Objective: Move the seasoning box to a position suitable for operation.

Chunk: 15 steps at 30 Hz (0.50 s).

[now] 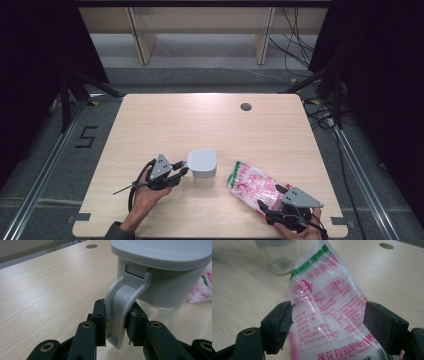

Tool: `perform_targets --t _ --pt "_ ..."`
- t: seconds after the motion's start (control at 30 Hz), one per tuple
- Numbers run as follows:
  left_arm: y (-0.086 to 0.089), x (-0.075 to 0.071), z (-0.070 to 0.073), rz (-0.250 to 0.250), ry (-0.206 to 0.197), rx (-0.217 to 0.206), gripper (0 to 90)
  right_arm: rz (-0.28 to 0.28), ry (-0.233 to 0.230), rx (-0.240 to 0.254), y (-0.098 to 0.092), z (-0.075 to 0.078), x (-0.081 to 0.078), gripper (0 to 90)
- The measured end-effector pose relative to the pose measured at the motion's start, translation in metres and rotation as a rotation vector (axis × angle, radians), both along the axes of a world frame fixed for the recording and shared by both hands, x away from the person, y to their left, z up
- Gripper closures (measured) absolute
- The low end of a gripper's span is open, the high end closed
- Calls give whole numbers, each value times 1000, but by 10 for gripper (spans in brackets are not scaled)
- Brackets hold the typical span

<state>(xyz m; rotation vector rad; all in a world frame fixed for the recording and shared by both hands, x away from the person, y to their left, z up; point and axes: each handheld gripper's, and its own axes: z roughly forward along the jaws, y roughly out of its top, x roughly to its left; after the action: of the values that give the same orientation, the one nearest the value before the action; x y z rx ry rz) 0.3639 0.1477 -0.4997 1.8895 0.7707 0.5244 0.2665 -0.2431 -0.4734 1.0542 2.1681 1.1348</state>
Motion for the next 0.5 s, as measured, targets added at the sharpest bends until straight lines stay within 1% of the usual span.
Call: perform_targets --t 0.03,0.07,0.1,0.13,0.17,0.23,0.27,0.3,0.33,0.4,0.43,0.47,0.5 --pt "0 -1 0 -8 -2 -1 709 -3 23 9 1 0 -1 239" --pt "0 -3 0 -4 4 -4 709 -3 24 16 1 0 -1 239" --pt "0 -4 0 -7 1 1 709 -4 25 17 1 0 -1 239" --pt "-1 -6 0 -13 3 -6 709 2 -3 -3 0 0 0 239" --pt "-1 -7 0 -11 3 -6 708 -3 25 10 1 0 -1 239" --pt "-1 -10 -1 -14 4 -9 708 2 7 8 0 0 0 239" --pt "-2 -12 -1 -14 5 -14 708 -4 27 18 1 0 -1 239" --pt "-2 -14 0 -16 6 -10 708 0 -2 5 0 0 0 239" --pt "-3 -15 -1 -19 4 -25 707 0 10 3 0 0 0 239" --pt "-4 -18 -1 -19 5 -21 707 12 32 20 -1 -1 0 239" --pt "-5 -19 -1 -19 5 -26 707 -16 37 22 0 -1 -2 239" --pt "-5 -20 -1 -27 6 -24 707 -18 38 22 0 -1 -2 239" --pt "-6 -21 -1 -30 11 -24 706 -27 52 29 0 0 -3 239"
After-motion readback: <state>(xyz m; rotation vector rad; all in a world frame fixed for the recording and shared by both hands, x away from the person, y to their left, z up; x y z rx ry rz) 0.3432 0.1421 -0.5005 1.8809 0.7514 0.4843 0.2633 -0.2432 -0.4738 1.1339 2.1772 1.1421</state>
